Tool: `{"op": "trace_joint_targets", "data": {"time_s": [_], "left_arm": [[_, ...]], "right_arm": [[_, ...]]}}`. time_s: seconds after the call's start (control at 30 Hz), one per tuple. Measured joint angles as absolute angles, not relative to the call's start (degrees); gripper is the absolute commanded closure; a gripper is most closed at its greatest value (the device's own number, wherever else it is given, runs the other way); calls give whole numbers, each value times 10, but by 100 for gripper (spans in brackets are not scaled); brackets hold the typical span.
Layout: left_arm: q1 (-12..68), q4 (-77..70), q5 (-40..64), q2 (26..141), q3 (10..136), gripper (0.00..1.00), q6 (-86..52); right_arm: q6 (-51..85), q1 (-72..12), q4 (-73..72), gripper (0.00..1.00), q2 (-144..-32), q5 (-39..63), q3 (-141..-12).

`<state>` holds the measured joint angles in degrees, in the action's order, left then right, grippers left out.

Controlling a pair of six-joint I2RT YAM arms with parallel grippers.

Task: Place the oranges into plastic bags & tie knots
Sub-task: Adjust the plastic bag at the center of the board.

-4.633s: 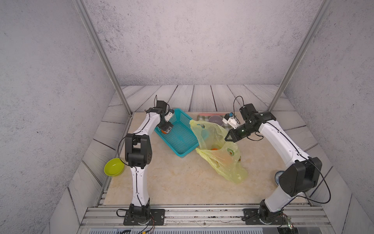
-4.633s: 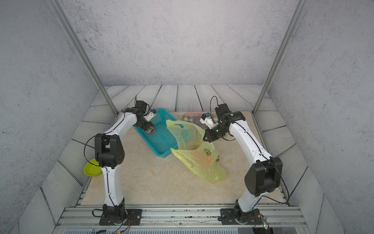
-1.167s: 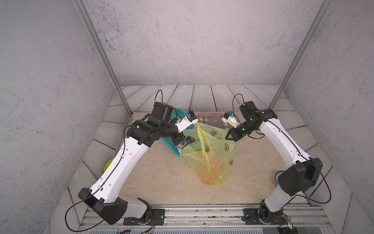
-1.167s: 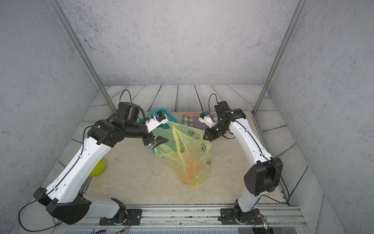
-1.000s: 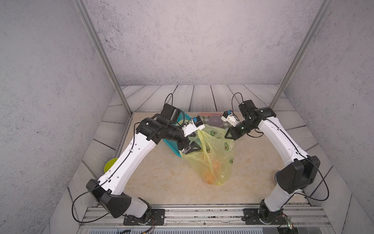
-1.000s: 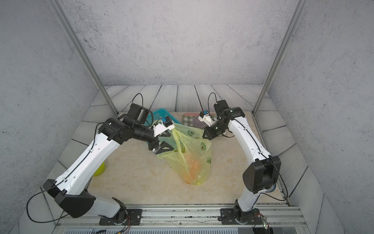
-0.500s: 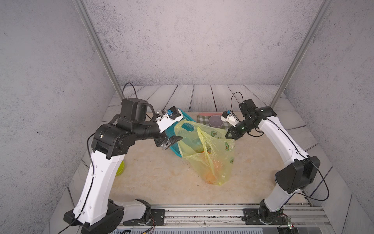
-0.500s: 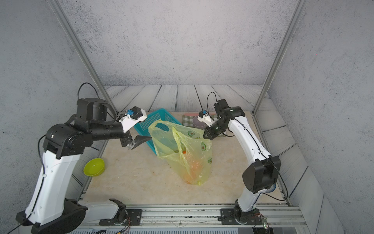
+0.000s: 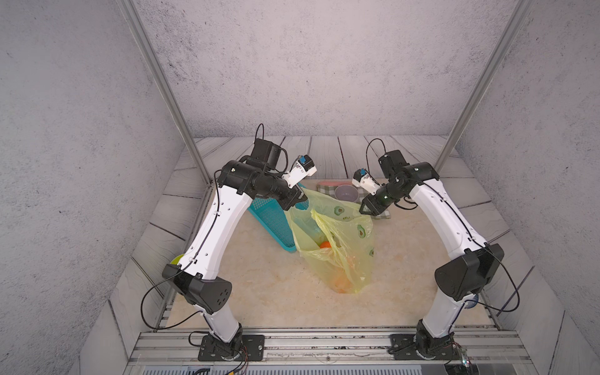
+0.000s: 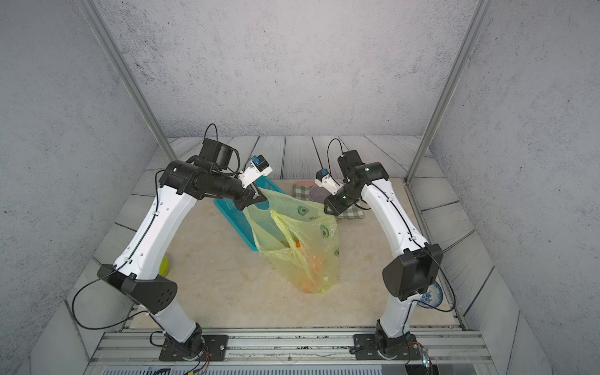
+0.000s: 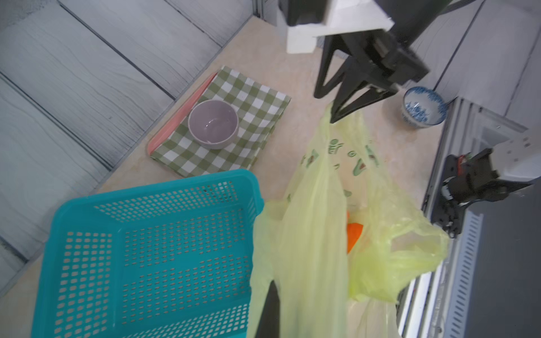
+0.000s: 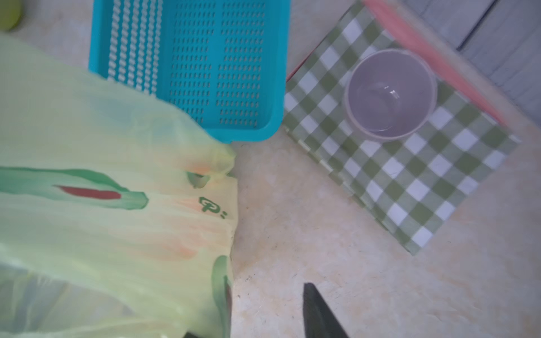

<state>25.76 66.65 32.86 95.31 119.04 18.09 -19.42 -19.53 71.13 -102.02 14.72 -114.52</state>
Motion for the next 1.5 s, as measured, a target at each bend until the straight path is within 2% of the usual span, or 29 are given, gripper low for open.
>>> {"op": "trace_joint_targets", "data": {"time_s": [0.03, 0.07, 0.13, 0.33, 0.57, 0.7, 0.93, 1.03, 1.1, 1.17, 1.27, 1.33, 1.5], "left_arm": [[257, 644, 338, 930, 1160, 100, 146], [256, 620, 345, 904, 1124, 100, 110], [255, 585, 352, 862, 1068, 100, 51], [251, 520, 363, 832, 1016, 100, -51], [248, 489, 363, 832, 984, 100, -88], [248, 478, 363, 832, 984, 100, -94], [248, 470, 366, 832, 982, 100, -102], [247, 467, 368, 829, 978, 100, -109], [244, 462, 369, 824, 971, 100, -117], [238, 456, 370, 816, 964, 100, -130], [230, 448, 371, 810, 962, 100, -143], [227, 446, 371, 804, 962, 100, -147], [226, 447, 380, 782, 963, 100, -149]], "right_arm": [[-198, -196, 701, 16, -1013, 143, -1150], [-201, -199, 692, 9, -1001, 145, -1147], [-214, -208, 680, 4, -962, 147, -1126], [-254, -328, 650, 1, -804, 184, -1025], [-279, -346, 633, 1, -739, 294, -970], [-267, -391, 598, 1, -738, 267, -948], [-224, -437, 483, 0, -767, 148, -889], [-213, -444, 446, 15, -772, 114, -849], [-206, -444, 437, 35, -774, 115, -837], [-200, -445, 431, 60, -776, 125, -837], [-199, -443, 432, 84, -776, 129, -846], [-206, -430, 438, 91, -774, 131, -855], [-214, -303, 475, 97, -754, 185, -896]]}}
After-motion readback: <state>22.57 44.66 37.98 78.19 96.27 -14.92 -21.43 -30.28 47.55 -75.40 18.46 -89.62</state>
